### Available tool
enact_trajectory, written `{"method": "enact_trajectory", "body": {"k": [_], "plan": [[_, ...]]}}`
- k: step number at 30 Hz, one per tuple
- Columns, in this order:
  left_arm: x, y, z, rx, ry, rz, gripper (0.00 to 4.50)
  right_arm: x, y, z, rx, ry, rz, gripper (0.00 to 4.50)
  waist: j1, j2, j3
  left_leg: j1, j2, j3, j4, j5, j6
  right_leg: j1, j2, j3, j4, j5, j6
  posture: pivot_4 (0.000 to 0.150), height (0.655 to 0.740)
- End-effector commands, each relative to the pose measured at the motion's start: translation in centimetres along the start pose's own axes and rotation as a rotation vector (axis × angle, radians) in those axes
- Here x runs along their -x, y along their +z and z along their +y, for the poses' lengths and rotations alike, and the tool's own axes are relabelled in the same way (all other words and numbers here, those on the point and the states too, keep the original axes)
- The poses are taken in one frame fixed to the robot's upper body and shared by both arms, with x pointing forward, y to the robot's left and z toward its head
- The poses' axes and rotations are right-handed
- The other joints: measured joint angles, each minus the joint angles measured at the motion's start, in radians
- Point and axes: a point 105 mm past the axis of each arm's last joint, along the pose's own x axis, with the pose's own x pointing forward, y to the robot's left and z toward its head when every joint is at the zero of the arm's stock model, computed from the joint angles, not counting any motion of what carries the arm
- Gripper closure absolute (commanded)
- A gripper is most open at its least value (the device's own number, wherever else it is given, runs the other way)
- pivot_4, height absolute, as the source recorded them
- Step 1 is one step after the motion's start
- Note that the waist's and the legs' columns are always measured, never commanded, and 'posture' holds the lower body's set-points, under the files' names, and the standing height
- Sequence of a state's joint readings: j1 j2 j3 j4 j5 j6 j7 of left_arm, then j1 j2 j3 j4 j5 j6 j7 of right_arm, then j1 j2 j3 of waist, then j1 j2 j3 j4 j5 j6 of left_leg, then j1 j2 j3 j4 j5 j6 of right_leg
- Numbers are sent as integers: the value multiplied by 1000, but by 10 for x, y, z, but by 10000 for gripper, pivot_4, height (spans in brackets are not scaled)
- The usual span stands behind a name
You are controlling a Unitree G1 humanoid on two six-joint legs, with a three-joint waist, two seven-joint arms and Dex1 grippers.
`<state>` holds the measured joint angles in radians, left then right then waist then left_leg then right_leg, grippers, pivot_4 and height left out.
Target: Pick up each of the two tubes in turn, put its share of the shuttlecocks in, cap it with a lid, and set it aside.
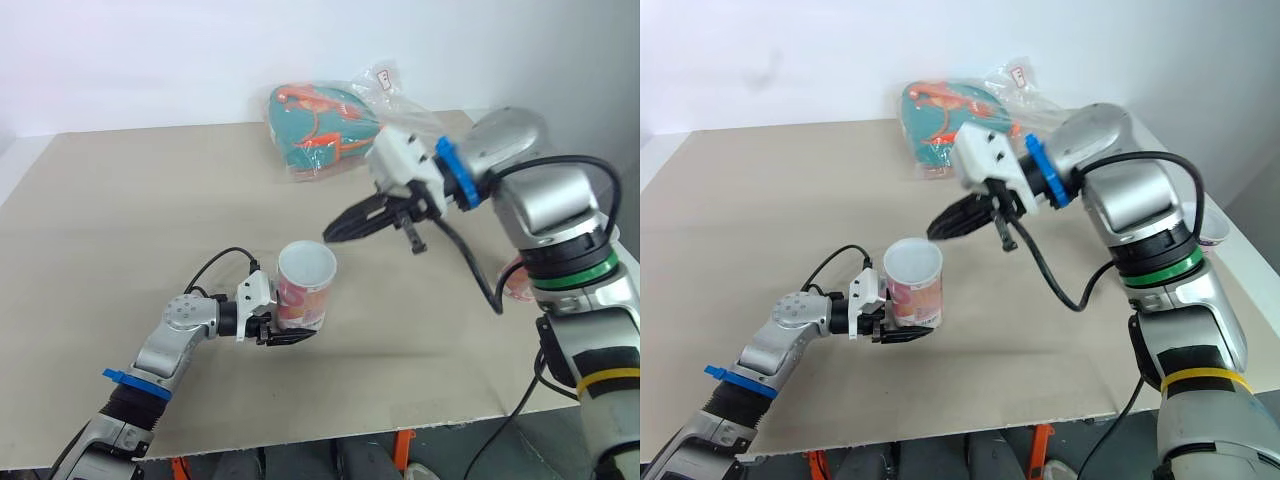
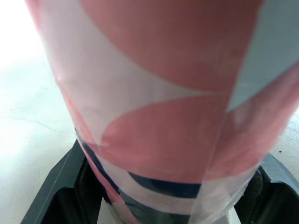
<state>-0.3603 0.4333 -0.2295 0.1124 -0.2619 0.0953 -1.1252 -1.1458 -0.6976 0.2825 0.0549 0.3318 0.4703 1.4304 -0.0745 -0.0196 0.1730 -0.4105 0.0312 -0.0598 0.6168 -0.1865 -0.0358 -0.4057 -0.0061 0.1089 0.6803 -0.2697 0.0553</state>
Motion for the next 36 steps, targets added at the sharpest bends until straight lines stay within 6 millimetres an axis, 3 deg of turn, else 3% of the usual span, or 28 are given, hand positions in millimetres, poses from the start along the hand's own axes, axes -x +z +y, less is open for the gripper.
{"method": "enact_trajectory", "body": {"k": [1,4,7,12,13,14,15,18,23,27,36], "plan": [[-4,-3,1,57,-5,2,14153,25,1,3,-20,-160,-7,28183,7,-2,1,0,0,0,0,0,0,0,0,-1,0,0,0,1500,7387],[-6,0,1,88,-15,-8,14153,30,-2,24,-67,-183,-21,13065,15,-1,2,-3,-1,-1,1,0,0,0,-1,-1,-2,-1,1,1500,7387],[-7,0,-3,93,-34,-2,14153,39,-4,35,-124,-253,-36,719,18,0,2,-5,-1,0,1,0,0,-2,-1,0,-2,-1,2,1500,7387],[-8,-1,-3,85,-41,4,14153,39,-12,50,-208,-318,-51,719,19,0,3,-4,-1,-1,1,0,0,-1,-1,-1,-2,0,2,1500,7387],[-8,0,-3,83,-45,3,5852,38,-13,54,-221,-317,-55,0,20,0,3,-4,-1,-1,1,0,0,-1,-1,0,-2,0,2,1500,7387],[-9,0,-4,79,-53,4,1717,36,-13,57,-234,-314,-62,0,20,-1,3,-4,-1,-1,1,0,0,-1,-1,0,-2,0,2,1500,7387],[-10,0,-5,67,-57,5,305,35,-14,61,-249,-311,-71,0,20,-1,3,-4,-1,0,1,0,0,-2,-1,0,-3,0,2,1500,7387],[-12,0,-6,46,-66,-4,305,29,-16,73,-293,-287,-97,0,23,-1,3,-5,-1,0,1,0,0,-2,-1,0,-3,0,2,1500,7387],[-10,18,0,48,-66,-95,305,9,-32,101,-411,-193,-111,0,27,-2,4,-6,-1,-1,1,-1,0,-1,-1,-1,-4,0,3,1500,7387],[-1,20,3,49,-62,-85,305,5,-41,103,-448,-202,-115,0,26,-3,4,-6,-1,0,2,-1,0,-2,-1,0,-5,1,4,1500,7387],[36,-2,-1,-3,-64,53,305,7,-43,100,-451,-215,-130,0,27,-5,5,-7,0,-1,1,-1,0,-2,-1,-1,-7,1,3,1500,7387]]}}
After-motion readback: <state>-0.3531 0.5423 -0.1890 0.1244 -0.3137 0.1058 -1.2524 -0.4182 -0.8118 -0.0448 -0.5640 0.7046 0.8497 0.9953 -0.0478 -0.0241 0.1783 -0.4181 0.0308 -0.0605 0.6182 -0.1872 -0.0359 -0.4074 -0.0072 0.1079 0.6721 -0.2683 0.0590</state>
